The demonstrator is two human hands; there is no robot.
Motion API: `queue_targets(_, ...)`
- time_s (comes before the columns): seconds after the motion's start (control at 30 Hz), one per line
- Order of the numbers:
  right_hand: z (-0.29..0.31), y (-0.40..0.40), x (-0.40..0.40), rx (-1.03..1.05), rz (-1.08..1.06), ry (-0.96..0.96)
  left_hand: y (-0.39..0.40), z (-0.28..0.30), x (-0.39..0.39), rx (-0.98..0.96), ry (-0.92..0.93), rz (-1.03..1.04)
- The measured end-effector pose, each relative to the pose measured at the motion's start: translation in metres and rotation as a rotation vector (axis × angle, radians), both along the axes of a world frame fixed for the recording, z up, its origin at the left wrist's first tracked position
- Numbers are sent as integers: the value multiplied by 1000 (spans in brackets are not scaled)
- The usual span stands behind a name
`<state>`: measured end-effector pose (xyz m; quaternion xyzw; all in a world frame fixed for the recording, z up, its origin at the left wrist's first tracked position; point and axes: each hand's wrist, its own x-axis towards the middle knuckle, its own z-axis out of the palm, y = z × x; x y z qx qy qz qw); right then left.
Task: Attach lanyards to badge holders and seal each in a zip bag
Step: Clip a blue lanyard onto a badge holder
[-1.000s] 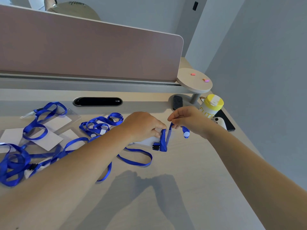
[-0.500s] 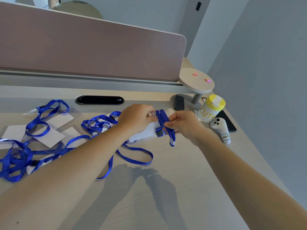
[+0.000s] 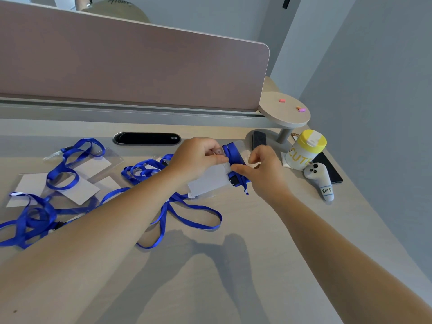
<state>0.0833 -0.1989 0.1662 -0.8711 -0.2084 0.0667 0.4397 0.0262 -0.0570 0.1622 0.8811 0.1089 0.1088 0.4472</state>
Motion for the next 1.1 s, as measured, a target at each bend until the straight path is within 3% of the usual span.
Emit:
queue_targets(0.17,-7,0,-1,29,190,258,1,-7,-4,-13,-23,-22)
queue_targets(0.37,-12,7,-7,-25,246,282,4,-15,-10,-40,-4,11)
queue_targets(0.63,-35,18,-21,-15,285,295,14,-26,-47,-87,159,63)
queue_targets(1.1,-72,79,-93,-4,576,218,56,-63,-228,79,394,605)
